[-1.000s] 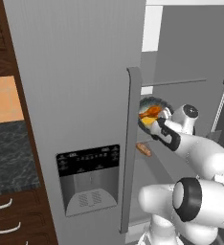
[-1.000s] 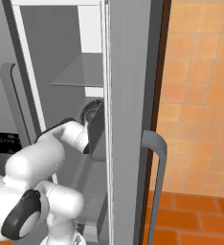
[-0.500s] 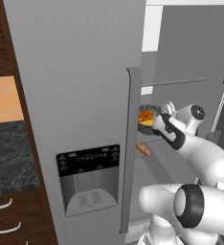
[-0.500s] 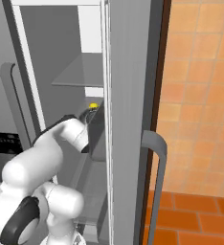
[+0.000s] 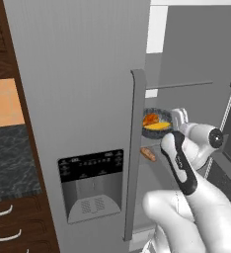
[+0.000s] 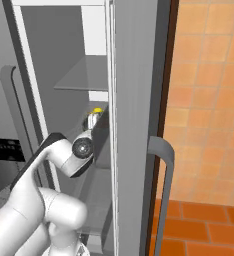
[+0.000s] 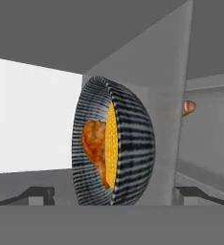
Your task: Pick the chicken drumstick and corn from their plates and place them in the bowl. Then put the bowl in the fridge.
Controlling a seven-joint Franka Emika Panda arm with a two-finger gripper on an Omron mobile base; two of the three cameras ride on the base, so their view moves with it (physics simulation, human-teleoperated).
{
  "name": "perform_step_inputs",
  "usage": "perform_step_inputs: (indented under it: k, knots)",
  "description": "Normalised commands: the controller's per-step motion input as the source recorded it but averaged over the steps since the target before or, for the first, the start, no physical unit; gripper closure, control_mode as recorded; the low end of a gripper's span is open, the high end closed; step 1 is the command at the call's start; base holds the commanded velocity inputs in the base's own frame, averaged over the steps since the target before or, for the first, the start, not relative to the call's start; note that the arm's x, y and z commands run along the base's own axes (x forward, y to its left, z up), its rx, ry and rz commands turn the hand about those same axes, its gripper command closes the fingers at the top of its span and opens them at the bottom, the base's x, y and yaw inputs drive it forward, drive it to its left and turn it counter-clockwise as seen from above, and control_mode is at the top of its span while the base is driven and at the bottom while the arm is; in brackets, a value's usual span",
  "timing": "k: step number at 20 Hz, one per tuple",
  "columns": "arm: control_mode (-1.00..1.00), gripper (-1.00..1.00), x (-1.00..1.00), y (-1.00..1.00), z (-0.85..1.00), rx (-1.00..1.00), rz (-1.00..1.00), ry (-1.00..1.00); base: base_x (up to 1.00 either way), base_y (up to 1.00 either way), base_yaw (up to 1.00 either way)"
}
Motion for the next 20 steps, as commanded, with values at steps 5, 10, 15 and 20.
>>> perform_step_inputs:
  k: [5, 10, 15, 20]
  knots:
    - [-1.0, -1.0, -0.86, 0.02, 1.0, 0.0, 0.03, 0.17, 0.0, 0.0, 0.0]
    - [-1.0, -1.0, -0.94, 0.02, 0.96, -0.09, 0.16, 0.49, 0.0, 0.0, 0.0]
    - [-1.0, -1.0, -1.0, 0.04, -0.11, -0.18, 0.22, -0.03, 0.0, 0.0, 0.0]
    - [-1.0, -1.0, -1.0, 0.4, 0.27, -0.12, 0.19, -0.09, 0.0, 0.0, 0.0]
